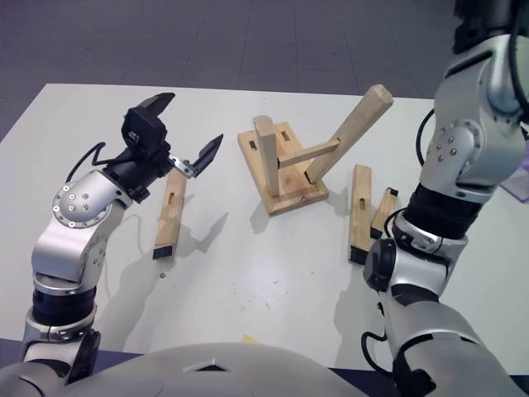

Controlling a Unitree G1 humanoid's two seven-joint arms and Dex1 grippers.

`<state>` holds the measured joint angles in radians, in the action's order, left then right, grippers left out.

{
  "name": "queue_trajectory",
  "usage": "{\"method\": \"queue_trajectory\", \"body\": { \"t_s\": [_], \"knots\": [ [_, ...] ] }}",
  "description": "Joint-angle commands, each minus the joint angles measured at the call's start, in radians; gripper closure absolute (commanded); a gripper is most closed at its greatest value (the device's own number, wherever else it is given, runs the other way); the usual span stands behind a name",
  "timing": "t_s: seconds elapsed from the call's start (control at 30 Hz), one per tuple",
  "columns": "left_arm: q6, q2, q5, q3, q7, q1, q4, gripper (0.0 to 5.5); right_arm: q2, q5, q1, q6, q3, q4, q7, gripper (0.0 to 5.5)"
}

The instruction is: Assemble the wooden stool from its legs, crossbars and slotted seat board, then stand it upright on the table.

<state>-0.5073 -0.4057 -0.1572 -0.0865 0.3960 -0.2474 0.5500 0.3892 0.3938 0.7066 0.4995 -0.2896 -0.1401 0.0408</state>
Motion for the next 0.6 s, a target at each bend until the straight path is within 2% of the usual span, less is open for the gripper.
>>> {"method": "queue_trajectory", "body": {
  "t_s": [0.03,0.13,0.4,0.6],
  "knots": [
    [-0.009,0.009,0.014,-0.022,-0.008,0.003,0.015,0.1,-0.07,0.028,-0.333,0.258,0.159,-0.145,-0.012,0.12],
    [-0.015,0.013,0.011,-0.032,-0.01,0.013,0.022,0.1,-0.104,0.04,-0.356,0.284,0.171,-0.204,0.0,0.12],
    [-0.024,0.035,0.01,-0.065,-0.014,-0.002,0.025,0.1,-0.193,0.106,-0.227,0.228,0.096,-0.238,0.016,0.12],
    [-0.054,0.12,-0.118,0.04,-0.044,-0.039,0.046,0.1,-0.2,0.22,-0.059,0.133,-0.054,-0.25,0.017,0.12]
  ]
}}
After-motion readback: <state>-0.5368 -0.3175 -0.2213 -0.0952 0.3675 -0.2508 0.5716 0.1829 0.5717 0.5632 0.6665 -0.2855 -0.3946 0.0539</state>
